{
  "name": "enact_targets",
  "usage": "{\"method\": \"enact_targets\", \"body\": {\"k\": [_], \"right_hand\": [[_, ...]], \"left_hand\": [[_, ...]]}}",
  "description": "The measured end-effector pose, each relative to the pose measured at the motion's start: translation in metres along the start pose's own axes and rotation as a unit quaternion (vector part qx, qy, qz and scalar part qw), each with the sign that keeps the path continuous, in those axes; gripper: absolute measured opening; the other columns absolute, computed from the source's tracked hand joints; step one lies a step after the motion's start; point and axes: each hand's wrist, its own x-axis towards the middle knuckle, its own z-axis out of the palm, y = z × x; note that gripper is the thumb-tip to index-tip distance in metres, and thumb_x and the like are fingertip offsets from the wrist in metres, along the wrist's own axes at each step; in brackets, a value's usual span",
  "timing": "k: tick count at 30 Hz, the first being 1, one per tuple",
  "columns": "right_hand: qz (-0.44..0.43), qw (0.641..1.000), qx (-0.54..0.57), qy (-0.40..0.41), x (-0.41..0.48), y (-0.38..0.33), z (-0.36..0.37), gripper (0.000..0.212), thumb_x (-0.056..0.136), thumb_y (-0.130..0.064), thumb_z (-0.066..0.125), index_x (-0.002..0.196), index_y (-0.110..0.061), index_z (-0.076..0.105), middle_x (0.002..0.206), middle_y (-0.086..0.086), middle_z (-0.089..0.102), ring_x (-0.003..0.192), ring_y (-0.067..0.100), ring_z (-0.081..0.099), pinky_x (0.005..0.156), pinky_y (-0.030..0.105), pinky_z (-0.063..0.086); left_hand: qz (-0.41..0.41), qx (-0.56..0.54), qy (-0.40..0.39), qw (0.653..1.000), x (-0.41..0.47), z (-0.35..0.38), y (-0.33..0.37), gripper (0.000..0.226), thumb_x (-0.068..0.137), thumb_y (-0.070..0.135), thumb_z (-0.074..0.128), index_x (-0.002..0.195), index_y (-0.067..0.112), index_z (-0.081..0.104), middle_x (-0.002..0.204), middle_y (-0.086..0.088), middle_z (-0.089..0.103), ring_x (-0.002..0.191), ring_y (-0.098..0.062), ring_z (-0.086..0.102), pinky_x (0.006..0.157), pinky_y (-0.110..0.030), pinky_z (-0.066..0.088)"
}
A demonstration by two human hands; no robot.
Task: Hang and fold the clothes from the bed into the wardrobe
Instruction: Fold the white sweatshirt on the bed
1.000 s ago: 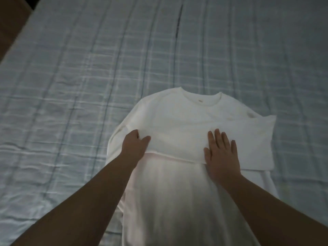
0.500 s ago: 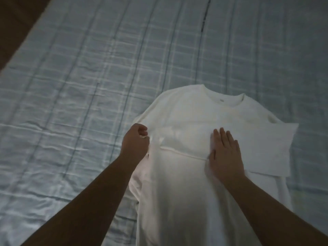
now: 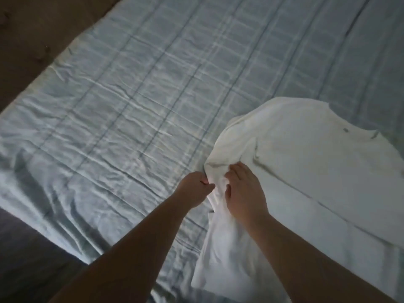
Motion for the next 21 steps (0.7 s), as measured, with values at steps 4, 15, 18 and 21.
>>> {"method": "enact_targets", "body": {"k": [4,15,18,21], "right_hand": [[0.017,0.994,-0.109,-0.012,-0.010,-0.008,-0.001,0.021,0.084,-0.036,0.051,0.082,-0.021,0.066,0.090,-0.001,0.061,0.087,0.026,0.053,0.072,0.038,0.038],[0.146,0.969,0.197,0.008,0.000,-0.060,-0.007,0.019,0.086,-0.032,0.046,0.071,-0.028,0.035,0.059,-0.006,0.045,0.058,0.014,0.048,0.054,0.031,0.036],[0.177,0.931,0.320,0.017,-0.001,-0.070,-0.015,0.019,0.083,-0.031,0.050,0.066,-0.029,0.044,0.060,-0.006,0.054,0.058,0.009,0.051,0.053,0.020,0.035],[0.257,0.806,0.532,-0.016,-0.001,-0.078,-0.028,0.015,0.083,-0.028,0.058,0.080,-0.015,0.064,0.074,0.009,0.066,0.070,0.023,0.063,0.072,0.044,0.053]], "left_hand": [[0.024,0.017,0.016,0.999,-0.005,0.014,0.002,0.014,0.082,0.020,0.070,0.075,0.024,0.058,0.079,0.003,0.061,0.086,-0.026,0.066,0.070,-0.029,0.047],[0.062,-0.261,0.023,0.963,-0.027,-0.024,-0.017,0.008,0.098,0.014,0.059,0.095,0.016,0.052,0.102,-0.022,0.067,0.090,-0.034,0.071,0.083,-0.054,0.059],[0.062,-0.293,-0.028,0.954,-0.038,-0.028,-0.030,0.027,0.103,0.032,0.051,0.117,0.010,0.056,0.118,-0.021,0.066,0.106,-0.031,0.069,0.094,-0.051,0.055],[0.095,-0.326,-0.092,0.936,-0.059,-0.026,-0.036,0.054,0.099,0.051,0.044,0.130,0.008,0.058,0.126,-0.017,0.066,0.118,-0.029,0.064,0.100,-0.044,0.053]]}}
